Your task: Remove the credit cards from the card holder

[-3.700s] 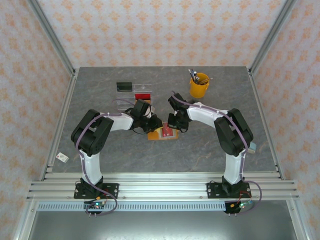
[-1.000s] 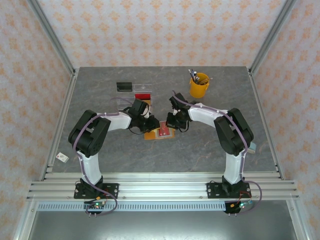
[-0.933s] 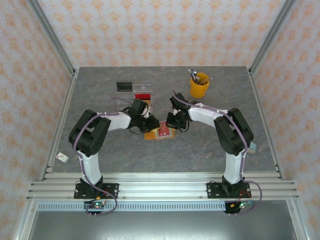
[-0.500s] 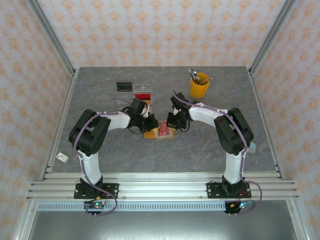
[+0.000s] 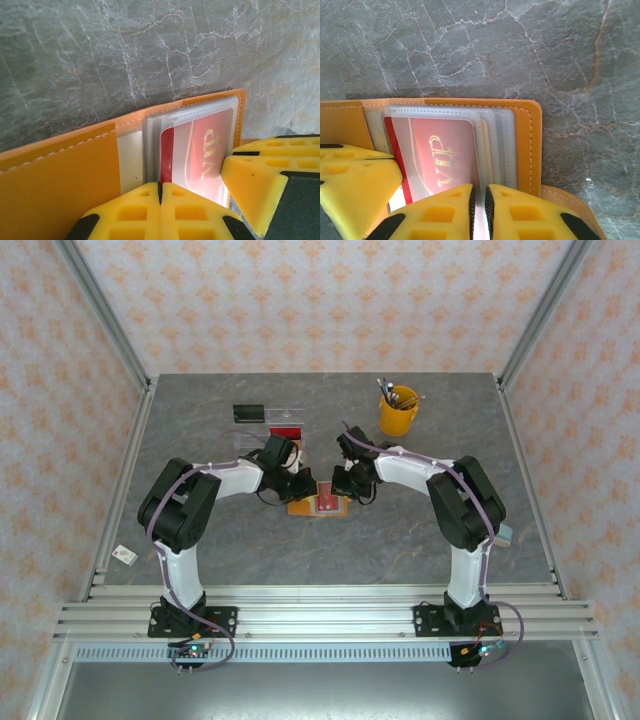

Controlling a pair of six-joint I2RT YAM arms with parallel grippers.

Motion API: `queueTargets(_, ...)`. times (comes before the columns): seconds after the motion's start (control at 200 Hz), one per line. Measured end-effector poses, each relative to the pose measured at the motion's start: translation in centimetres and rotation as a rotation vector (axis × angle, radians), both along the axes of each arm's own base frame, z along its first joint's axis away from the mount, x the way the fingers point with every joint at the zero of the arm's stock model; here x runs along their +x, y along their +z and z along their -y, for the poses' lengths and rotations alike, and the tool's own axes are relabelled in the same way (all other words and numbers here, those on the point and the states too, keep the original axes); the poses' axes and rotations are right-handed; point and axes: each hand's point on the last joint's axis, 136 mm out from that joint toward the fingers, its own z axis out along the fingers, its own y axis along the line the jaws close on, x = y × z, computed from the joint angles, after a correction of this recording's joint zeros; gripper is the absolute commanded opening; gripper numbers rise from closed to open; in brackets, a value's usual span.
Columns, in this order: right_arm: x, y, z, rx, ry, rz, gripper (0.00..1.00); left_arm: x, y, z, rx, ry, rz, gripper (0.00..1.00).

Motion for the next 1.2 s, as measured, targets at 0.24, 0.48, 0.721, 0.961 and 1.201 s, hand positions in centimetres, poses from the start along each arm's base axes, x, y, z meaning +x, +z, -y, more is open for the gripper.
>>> queueTargets(0.24, 0.0, 0.0, 0.0, -0.009, 0.000, 0.005, 0.18, -0.5, -0.5, -1.1, 0.071, 0.000, -0.011, 0.03)
queueTargets(0.48, 0.0, 0.0, 0.0, -0.008, 0.000, 0.005, 0.16, -0.7, 0.7, -1.2, 0.063, 0.004, 0.009, 0.17)
queueTargets(0.721, -0.1, 0.0, -0.1, 0.005, 0.003, -0.003, 0.12, -0.7, 2.0, -0.4, -0.028, 0.033, 0.033, 0.25)
queueTargets(0.961, -0.1, 0.1, -0.2, 0.015, 0.005, -0.004, 0.09, -0.4, 1.0, 0.1, -0.057, 0.050, 0.008, 0.24)
queueTargets(1.201, 0.0, 0.1, -0.6, 0.051, 0.010, -0.007, 0.05, -0.6, -0.1, 0.0, -0.050, 0.050, -0.018, 0.22)
